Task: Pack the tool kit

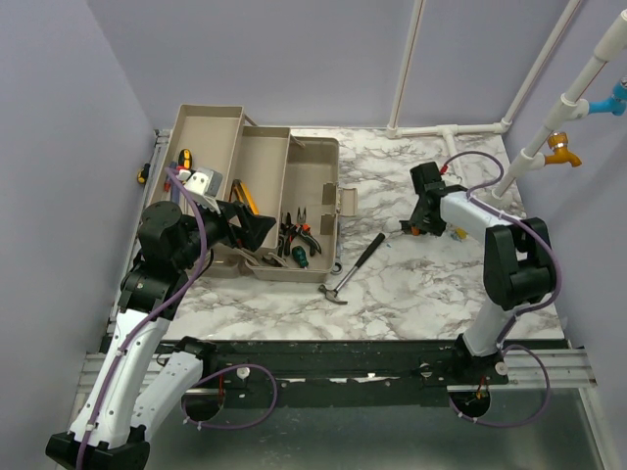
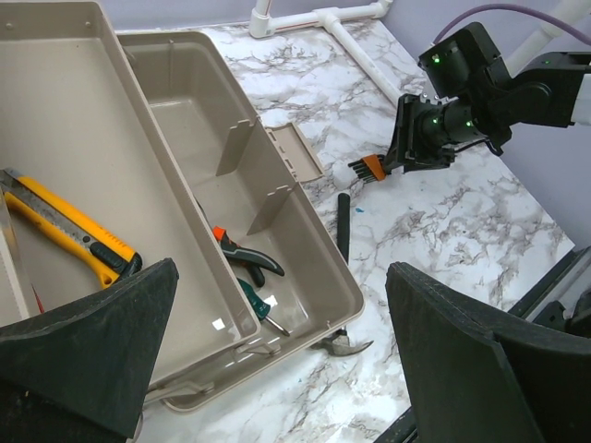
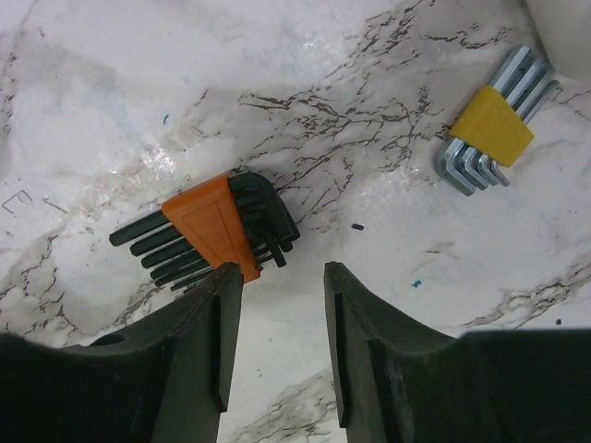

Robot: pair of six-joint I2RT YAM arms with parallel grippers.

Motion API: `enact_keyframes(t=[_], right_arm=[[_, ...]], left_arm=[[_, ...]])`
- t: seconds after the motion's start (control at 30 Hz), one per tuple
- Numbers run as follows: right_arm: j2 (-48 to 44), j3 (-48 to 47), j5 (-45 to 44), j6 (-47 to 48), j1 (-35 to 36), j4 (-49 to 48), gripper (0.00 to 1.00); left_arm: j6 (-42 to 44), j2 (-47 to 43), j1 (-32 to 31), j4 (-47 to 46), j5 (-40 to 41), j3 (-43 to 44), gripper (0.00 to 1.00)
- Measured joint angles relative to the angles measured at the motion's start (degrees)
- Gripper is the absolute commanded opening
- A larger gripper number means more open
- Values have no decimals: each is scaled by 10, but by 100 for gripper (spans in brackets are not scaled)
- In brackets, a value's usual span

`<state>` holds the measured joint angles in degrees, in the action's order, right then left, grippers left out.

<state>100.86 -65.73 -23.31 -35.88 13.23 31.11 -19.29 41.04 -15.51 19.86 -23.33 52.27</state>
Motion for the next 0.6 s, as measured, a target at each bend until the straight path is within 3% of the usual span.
enact_keyframes(t=[0.27, 0.3, 0.4, 0.5, 0.6], right_arm=[[9, 0, 16, 6, -11, -25, 39], [12, 0, 18, 8, -12, -30, 32], [23, 0, 23, 16, -15, -40, 31], [31, -9, 24, 27, -18, -40, 2], [31, -15, 24, 34, -19, -42, 1]], left_arm=[[0, 0, 0, 0, 2, 0, 98], [0, 0, 0, 0, 3, 0, 98], [1, 0, 0, 0, 4, 0, 98], [2, 1, 0, 0, 4, 0, 98], [3, 3, 0, 0, 4, 0, 98]])
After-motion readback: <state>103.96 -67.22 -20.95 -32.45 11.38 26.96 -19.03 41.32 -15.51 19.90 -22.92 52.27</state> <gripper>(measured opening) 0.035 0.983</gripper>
